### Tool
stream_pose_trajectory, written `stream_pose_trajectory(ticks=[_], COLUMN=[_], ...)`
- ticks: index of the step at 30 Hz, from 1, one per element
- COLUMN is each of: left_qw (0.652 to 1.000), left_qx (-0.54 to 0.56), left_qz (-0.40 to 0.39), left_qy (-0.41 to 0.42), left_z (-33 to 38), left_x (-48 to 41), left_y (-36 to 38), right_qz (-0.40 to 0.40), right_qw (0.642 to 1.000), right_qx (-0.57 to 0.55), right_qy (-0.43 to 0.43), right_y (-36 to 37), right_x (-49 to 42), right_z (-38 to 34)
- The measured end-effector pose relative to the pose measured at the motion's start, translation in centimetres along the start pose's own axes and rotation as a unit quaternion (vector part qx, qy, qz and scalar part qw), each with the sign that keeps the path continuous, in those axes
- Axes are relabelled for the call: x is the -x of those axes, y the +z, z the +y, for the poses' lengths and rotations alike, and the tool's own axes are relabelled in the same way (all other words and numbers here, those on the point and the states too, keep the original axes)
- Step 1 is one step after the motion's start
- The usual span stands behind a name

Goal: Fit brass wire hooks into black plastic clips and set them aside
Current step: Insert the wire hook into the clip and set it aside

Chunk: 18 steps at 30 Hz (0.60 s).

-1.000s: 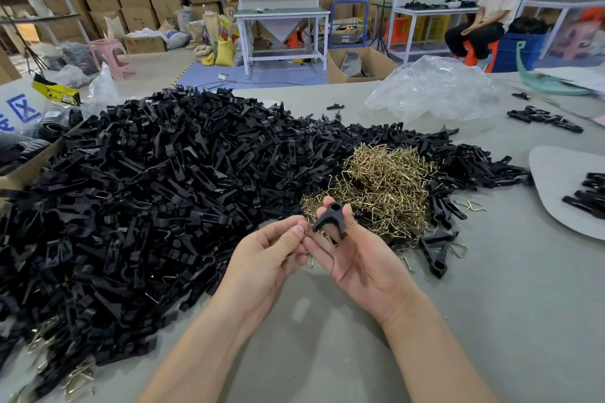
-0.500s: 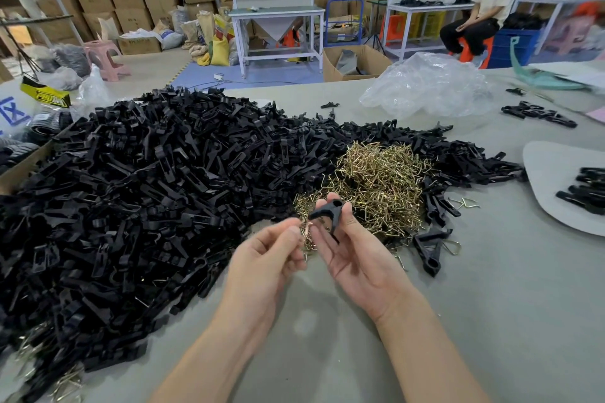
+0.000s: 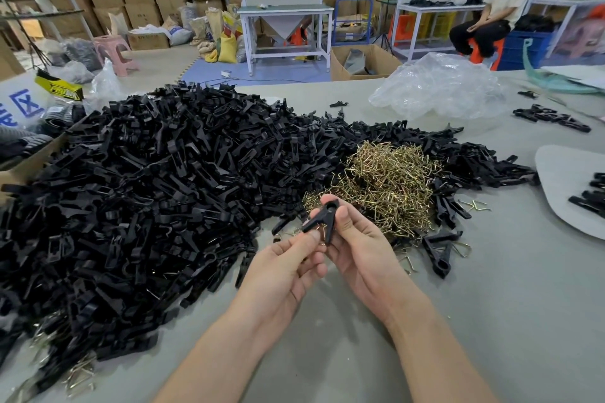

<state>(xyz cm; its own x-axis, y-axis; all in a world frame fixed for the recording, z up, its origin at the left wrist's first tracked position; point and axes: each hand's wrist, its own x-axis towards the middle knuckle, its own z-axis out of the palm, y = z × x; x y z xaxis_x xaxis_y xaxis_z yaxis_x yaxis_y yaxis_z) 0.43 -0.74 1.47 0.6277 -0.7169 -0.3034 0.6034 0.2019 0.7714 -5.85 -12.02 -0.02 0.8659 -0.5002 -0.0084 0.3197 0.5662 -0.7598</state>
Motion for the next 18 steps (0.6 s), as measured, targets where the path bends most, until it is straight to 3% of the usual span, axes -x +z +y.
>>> stream_pose_trajectory(ticks=[9,18], left_qw=[0.994,0.998], left_qx=[0.079,0.053], left_qz=[-0.063,-0.034], left_qy=[-0.031,-0.011], left_z=[-0.7,-1.2], left_x=[0.0,-0.2], left_y=[-0.2,0.2], right_qz=[0.034,0.028], right_qw=[0.999,0.999], right_qx=[0.006,0.027], right_qy=[0.001,-0.003], right_y=[-0.1,0.2], right_x=[0.1,0.1], right_z=[-0.3,0.1])
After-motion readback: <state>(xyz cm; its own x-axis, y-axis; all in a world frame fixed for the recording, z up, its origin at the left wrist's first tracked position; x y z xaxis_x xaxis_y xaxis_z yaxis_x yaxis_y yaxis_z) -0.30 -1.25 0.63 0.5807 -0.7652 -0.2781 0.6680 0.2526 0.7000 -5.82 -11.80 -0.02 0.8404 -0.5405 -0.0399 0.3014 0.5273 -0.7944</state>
